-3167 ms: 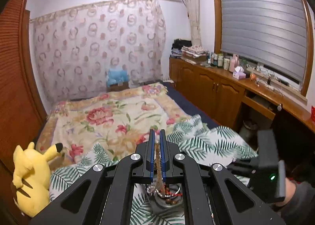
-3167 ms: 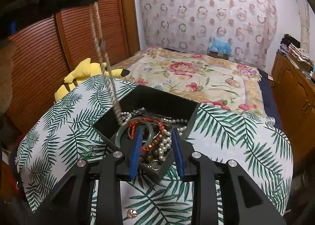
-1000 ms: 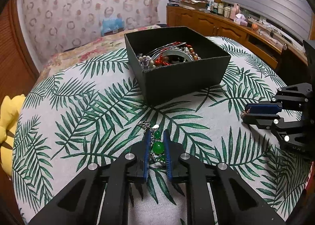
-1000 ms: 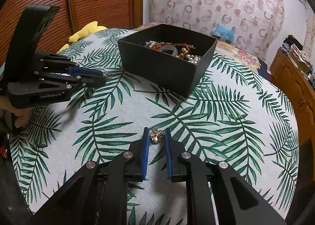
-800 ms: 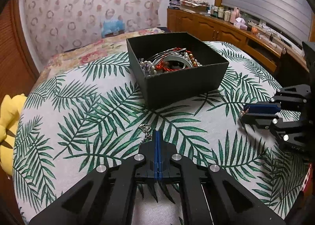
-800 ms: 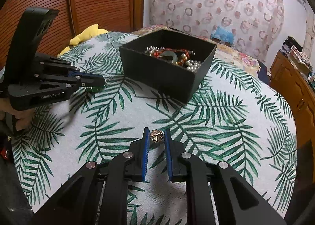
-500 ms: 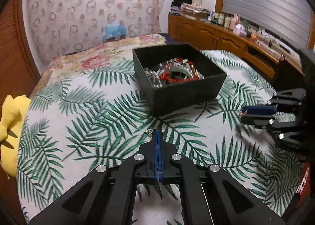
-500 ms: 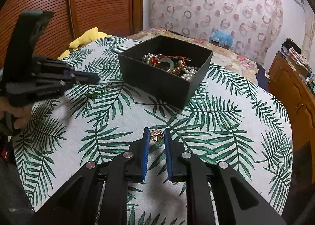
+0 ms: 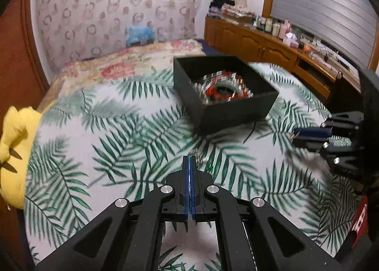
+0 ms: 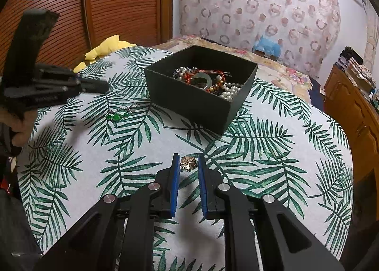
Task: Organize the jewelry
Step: 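Carry the earring into the box with the left tool while the right carries the gold flower in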
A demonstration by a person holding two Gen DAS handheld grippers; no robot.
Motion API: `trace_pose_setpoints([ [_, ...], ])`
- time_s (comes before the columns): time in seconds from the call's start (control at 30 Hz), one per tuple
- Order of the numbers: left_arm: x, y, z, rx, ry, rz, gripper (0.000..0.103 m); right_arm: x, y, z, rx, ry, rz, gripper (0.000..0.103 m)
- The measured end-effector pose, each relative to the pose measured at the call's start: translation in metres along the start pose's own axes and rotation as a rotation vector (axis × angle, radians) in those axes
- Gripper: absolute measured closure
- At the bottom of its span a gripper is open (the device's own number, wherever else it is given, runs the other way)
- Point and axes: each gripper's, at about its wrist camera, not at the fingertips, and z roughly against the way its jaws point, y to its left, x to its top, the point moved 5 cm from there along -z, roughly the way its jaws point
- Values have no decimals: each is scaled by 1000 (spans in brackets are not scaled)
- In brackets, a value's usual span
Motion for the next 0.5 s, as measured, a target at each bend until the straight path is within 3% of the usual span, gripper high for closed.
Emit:
trace_pose_setpoints([
  [0.1,-3,2,-10,6,21,-4,102,-1,2,-1,3,2,0,86],
  [0.23,-5,1,-22,1,47,-16,91,-1,2,-2,4,3,0,86],
  [0.5,-7,-5,-29,2,61,-47,90,-4,-1,-2,1,3,-2,86],
])
